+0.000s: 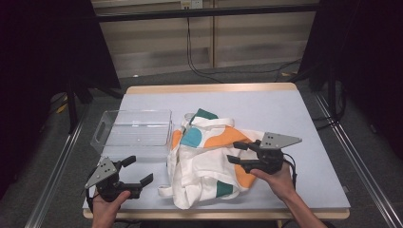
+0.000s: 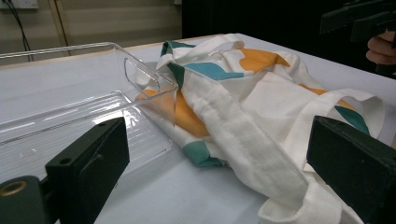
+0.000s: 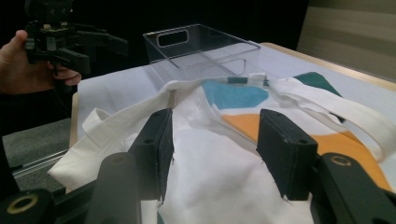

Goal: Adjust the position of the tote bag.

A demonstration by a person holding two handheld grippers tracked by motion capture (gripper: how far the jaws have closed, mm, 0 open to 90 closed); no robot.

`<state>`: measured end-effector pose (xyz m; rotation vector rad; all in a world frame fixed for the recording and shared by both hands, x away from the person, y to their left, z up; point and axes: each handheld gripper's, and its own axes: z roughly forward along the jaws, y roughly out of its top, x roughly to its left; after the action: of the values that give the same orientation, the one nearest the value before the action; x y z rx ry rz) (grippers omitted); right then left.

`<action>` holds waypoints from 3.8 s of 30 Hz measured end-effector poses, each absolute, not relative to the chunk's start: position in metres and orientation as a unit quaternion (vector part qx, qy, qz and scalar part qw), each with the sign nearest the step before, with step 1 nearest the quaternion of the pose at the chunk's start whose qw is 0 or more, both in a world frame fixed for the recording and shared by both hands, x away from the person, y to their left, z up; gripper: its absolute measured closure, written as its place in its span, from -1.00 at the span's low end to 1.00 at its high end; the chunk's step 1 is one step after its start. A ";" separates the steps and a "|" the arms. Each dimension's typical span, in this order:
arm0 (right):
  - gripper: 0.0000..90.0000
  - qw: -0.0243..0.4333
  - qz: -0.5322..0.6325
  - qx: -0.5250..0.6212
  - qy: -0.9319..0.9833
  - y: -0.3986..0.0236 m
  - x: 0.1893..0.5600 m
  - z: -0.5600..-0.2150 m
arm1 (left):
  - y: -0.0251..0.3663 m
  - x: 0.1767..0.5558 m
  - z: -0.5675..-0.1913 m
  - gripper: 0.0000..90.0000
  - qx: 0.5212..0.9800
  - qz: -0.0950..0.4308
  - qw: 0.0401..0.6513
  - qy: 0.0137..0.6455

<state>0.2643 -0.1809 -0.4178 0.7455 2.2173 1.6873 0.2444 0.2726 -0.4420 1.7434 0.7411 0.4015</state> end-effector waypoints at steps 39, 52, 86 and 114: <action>0.22 0.053 0.547 0.198 0.811 -0.075 0.336 -0.433 | 0.279 0.243 -0.441 -0.86 0.748 0.164 0.564 0.308; 0.17 0.051 0.479 0.200 0.853 -0.062 0.364 -0.442 | 0.281 0.246 -0.442 -0.86 0.749 0.164 0.560 0.314; 0.86 0.044 0.400 0.194 0.895 -0.052 0.380 -0.451 | 0.278 0.248 -0.445 -0.86 0.757 0.151 0.551 0.317; 0.91 0.026 0.530 0.201 0.823 -0.102 0.366 -0.404 | 0.278 0.249 -0.446 -0.86 0.758 0.148 0.550 0.318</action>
<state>0.3655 -0.1021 -0.4040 0.6209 2.5447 1.6397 0.2489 0.2780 -0.4456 1.7943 0.7540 0.3510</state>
